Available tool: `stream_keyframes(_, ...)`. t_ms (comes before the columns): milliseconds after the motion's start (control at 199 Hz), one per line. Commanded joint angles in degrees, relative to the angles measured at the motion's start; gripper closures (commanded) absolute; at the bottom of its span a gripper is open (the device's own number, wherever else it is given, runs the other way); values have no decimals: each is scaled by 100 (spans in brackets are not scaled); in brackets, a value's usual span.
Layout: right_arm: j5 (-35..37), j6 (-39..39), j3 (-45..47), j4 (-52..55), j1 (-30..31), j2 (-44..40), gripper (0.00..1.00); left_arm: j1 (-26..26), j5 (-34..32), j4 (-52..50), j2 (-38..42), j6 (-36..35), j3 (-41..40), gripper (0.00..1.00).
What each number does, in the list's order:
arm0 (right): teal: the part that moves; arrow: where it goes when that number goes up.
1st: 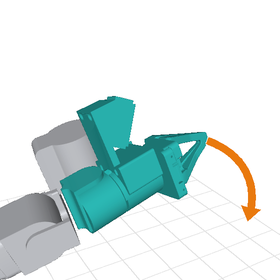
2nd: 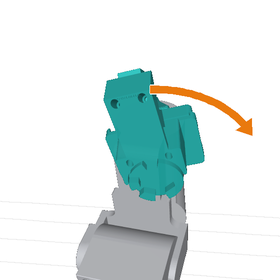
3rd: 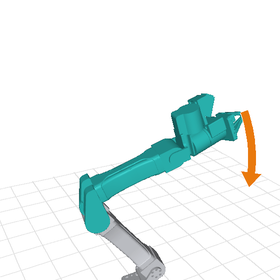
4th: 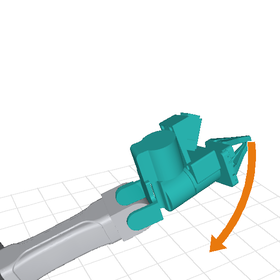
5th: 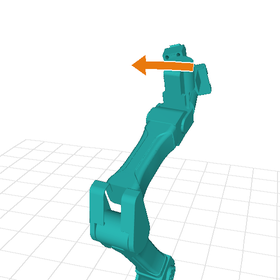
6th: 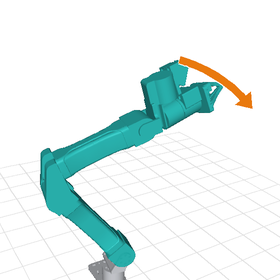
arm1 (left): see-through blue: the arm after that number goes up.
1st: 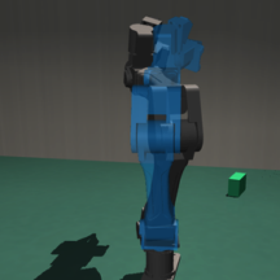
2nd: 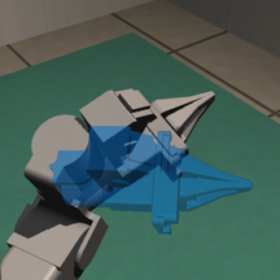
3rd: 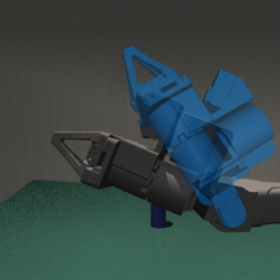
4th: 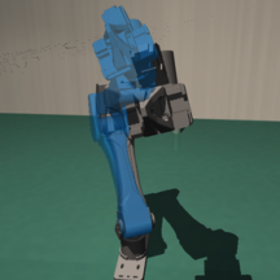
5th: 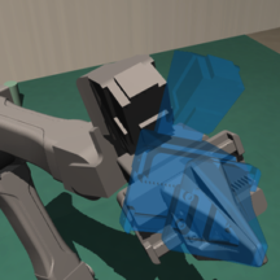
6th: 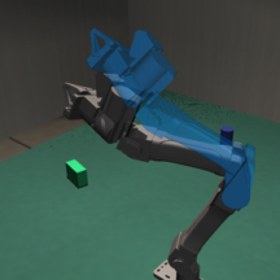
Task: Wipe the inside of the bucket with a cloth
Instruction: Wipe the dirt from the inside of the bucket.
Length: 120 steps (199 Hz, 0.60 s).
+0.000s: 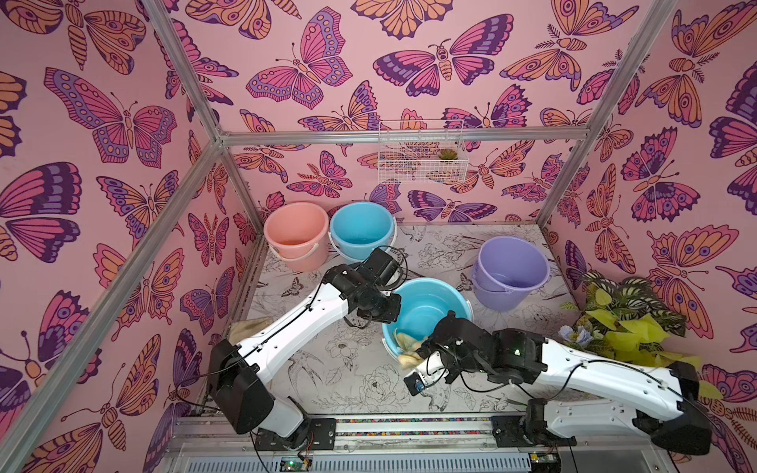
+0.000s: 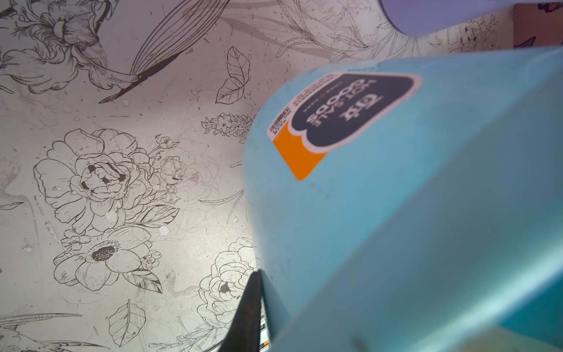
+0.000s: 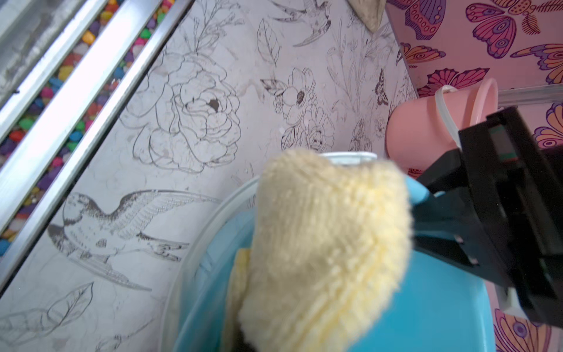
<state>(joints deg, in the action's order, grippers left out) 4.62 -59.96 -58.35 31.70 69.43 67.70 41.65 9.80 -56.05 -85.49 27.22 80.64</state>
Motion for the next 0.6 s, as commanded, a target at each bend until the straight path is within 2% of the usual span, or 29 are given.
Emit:
stream_keyframes(0,-643,163,179,-1376,97,290,100,-34,109,304,214,211,40,100)
stream_keyframes(161,-380,-369,27,-1902,37,803,100,-15,143,306,231,213,21,100)
stream_keyframes(276,-552,-761,-149,-2054,-196,1027,100,-8,154,312,244,229,5,100)
stream_keyframes(598,-1105,-1634,-582,-1314,-968,1091,100,14,134,308,271,254,17,100)
